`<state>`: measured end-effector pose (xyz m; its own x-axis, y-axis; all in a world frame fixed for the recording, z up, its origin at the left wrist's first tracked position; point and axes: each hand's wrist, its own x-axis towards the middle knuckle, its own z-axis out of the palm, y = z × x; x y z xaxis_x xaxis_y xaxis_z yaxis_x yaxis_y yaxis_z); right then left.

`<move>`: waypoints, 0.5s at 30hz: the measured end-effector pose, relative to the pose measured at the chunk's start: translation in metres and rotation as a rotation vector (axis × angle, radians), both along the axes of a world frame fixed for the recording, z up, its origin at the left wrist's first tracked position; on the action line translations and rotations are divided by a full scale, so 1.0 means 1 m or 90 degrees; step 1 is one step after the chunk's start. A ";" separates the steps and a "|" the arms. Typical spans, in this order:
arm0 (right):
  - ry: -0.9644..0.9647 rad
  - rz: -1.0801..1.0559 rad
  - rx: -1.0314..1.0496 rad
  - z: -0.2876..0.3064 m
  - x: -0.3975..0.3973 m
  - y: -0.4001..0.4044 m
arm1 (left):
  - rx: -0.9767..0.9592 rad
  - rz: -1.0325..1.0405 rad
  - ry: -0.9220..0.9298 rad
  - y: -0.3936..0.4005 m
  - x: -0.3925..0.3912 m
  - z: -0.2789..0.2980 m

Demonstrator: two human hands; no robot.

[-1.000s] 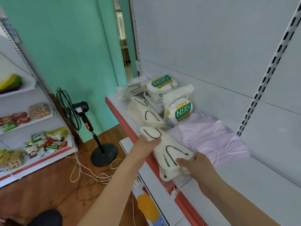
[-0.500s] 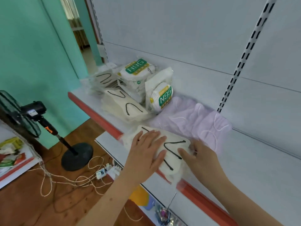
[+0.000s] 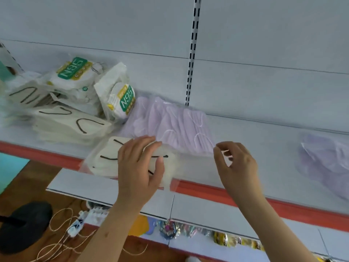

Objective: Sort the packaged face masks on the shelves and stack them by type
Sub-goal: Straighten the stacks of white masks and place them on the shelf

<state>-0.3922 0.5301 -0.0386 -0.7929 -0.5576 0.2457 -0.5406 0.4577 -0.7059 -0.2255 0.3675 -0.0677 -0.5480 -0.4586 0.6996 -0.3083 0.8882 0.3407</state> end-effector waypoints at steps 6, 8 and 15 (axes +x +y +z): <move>0.049 -0.084 -0.063 0.008 -0.048 0.046 | 0.084 -0.153 0.014 0.072 -0.074 0.023; 0.082 -0.149 -0.078 0.014 -0.081 0.074 | 0.159 -0.197 -0.021 0.111 -0.109 0.024; 0.016 -0.278 0.326 0.005 -0.224 0.202 | 0.372 -0.210 -0.217 0.225 -0.240 0.001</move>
